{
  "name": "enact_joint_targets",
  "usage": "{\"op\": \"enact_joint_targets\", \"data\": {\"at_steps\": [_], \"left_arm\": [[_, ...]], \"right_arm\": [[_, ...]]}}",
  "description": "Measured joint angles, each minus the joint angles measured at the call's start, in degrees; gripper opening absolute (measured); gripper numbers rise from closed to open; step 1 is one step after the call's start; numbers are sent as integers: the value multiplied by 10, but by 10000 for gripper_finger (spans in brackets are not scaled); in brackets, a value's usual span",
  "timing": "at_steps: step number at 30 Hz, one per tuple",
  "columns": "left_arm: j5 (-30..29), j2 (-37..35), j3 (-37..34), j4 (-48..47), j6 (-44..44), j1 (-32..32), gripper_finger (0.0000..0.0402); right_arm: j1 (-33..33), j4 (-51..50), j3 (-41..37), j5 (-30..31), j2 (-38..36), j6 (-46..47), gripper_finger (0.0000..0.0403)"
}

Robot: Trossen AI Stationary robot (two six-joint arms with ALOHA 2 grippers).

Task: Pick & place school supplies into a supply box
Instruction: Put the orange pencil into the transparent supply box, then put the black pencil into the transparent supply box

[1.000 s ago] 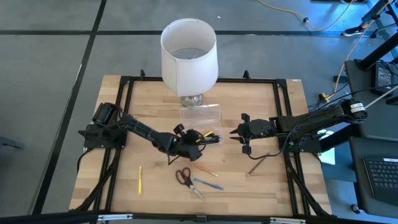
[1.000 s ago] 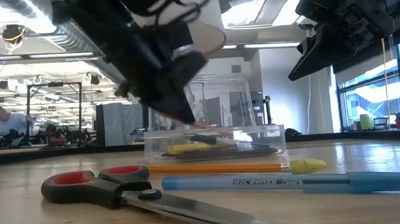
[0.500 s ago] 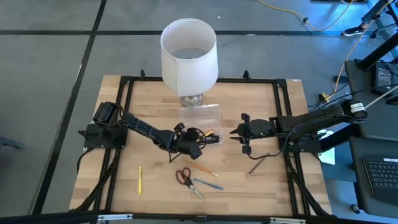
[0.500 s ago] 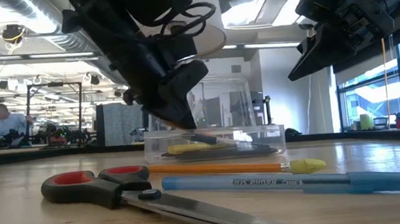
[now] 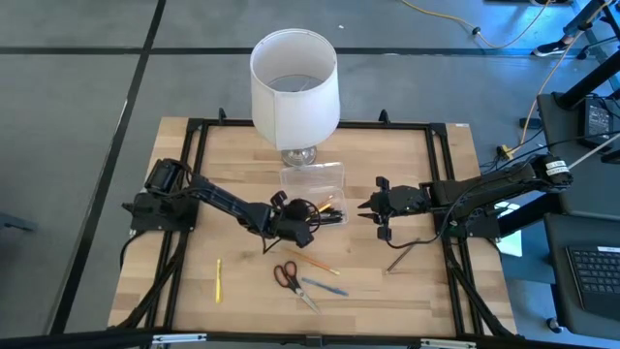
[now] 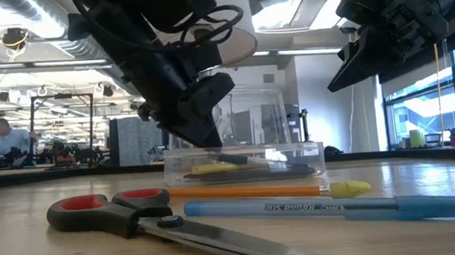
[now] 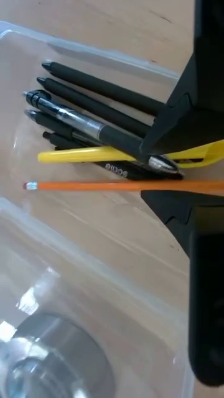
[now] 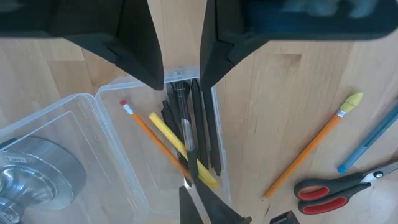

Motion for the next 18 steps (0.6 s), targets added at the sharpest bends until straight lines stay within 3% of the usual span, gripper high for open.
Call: {"op": "enact_joint_targets", "data": {"at_steps": [11, 18], "left_arm": [[-23, -78, 0, -39, 63, -5, 107], [-119, -161, -22, -141, 48, -56, 103]], "right_arm": [[0, -3, 0, -7, -2, 1, 108], [0, -43, 26, -88, -2, 33, 108]]}}
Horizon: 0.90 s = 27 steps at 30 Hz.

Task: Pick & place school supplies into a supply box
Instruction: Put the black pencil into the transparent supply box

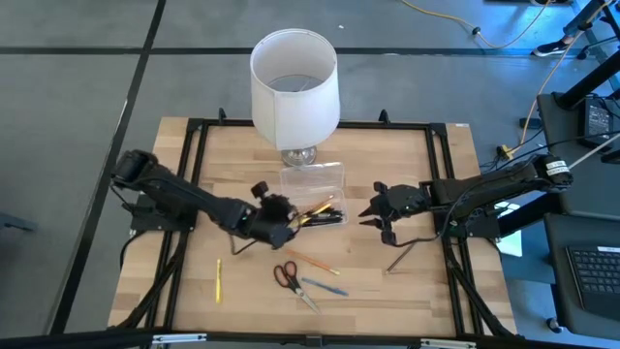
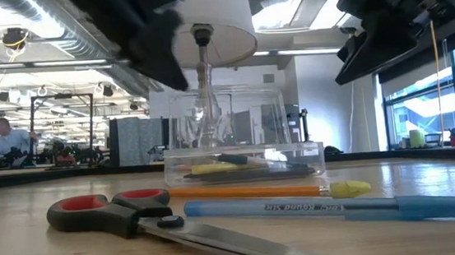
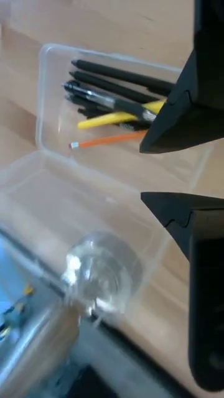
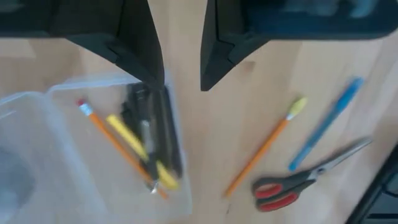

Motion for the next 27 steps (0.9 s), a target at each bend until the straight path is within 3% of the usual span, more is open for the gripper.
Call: {"op": "enact_joint_targets", "data": {"at_steps": [7, 11, 16, 23, 27], "left_arm": [[-15, -90, -128, 61, -46, -42, 100], [27, -129, -213, 159, -38, -47, 95], [64, -160, -298, 274, 2, -46, 93], [86, -170, -346, 320, 19, -31, 93], [91, -170, -349, 319, 19, -22, 94]], "right_arm": [[0, -96, 41, -23, 0, 61, 108], [9, -244, 92, -23, 2, 134, 108], [43, -361, 136, -24, 2, 221, 108], [115, -435, 144, -50, 20, 378, 108], [153, -436, 144, -82, 60, 411, 108]]}}
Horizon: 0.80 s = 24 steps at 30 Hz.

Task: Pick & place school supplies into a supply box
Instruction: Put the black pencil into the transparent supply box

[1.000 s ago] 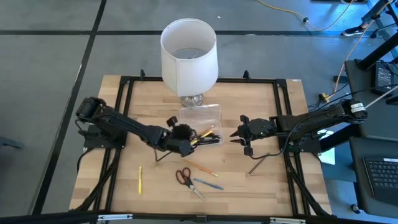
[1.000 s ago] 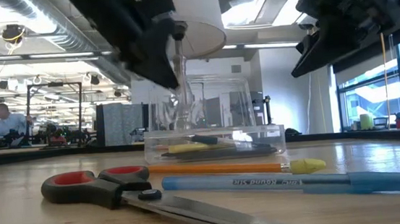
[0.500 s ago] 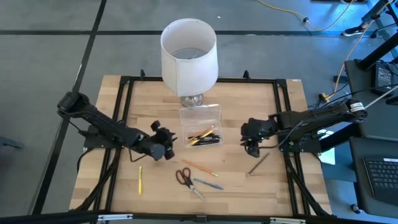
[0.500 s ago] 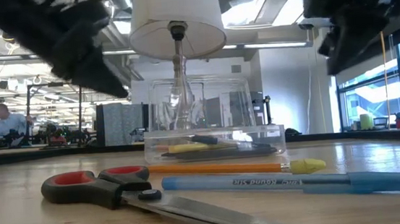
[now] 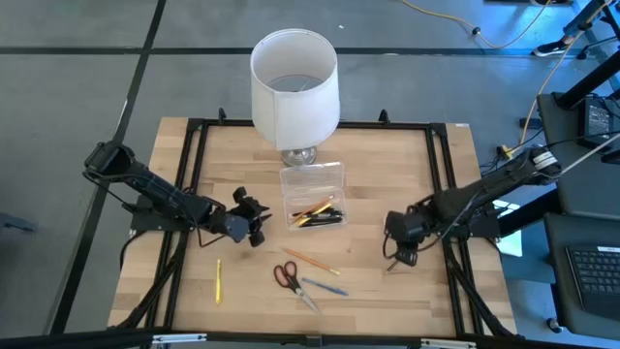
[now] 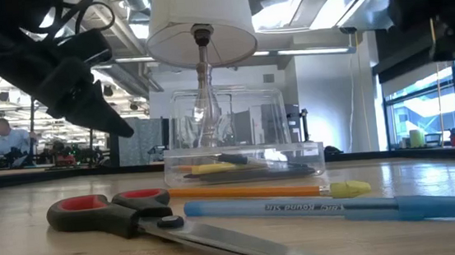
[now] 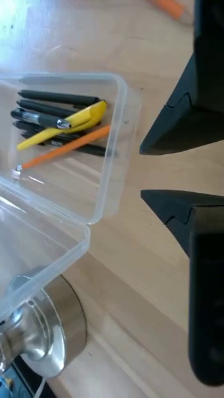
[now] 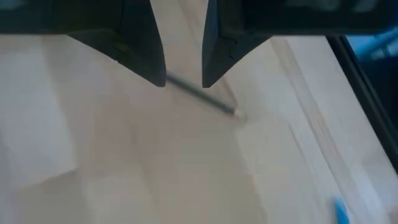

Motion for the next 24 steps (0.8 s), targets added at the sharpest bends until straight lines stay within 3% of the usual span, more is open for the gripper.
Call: {"op": "enact_joint_targets", "data": {"at_steps": [11, 24], "left_arm": [[10, 0, 0, -1, 45, 25, 91], [28, 0, 0, -1, 45, 53, 91]], "right_arm": [[67, -15, 0, -17, 124, -185, 108], [70, 36, 0, -16, 171, -201, 108]]}}
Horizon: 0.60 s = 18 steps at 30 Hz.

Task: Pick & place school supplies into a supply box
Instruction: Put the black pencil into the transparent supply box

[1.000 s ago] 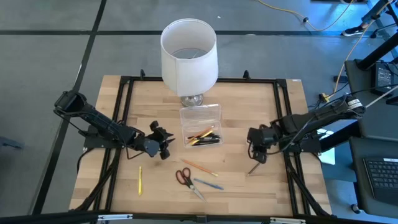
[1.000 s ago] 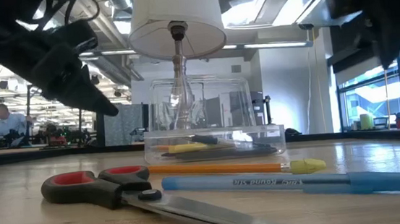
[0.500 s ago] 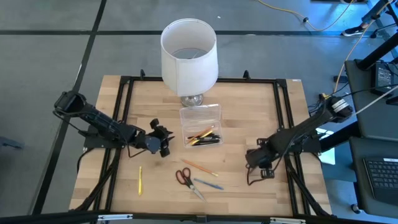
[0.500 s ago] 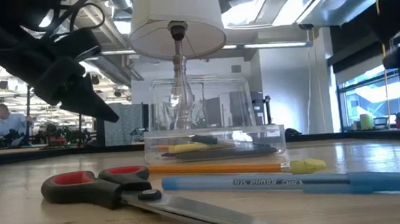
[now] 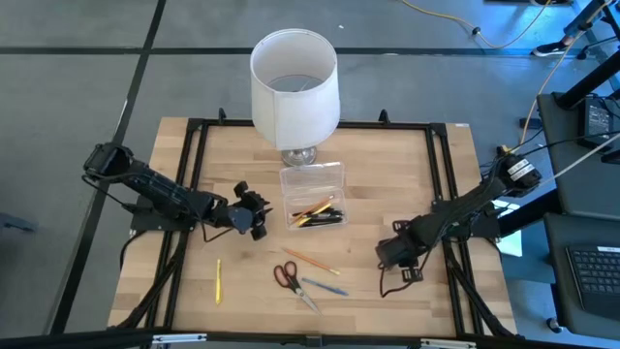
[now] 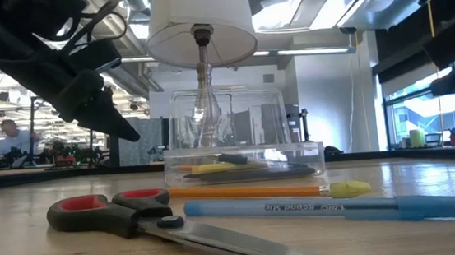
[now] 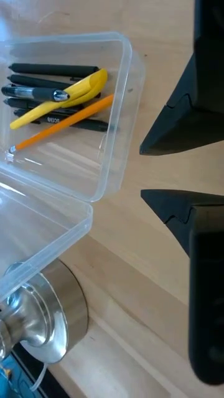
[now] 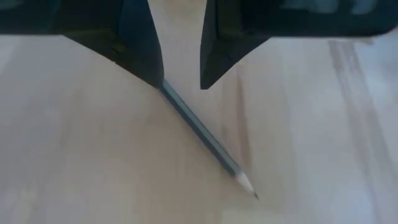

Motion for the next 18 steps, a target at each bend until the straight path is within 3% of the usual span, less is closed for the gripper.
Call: {"op": "enact_joint_targets", "data": {"at_steps": [9, 18], "left_arm": [[0, 0, 0, -1, 0, 0, 88], [0, 0, 0, -1, 0, 0, 89]], "right_arm": [[0, 56, 0, 4, 0, -6, 108], [4, -42, -23, 43, 0, -76, 108]]}}
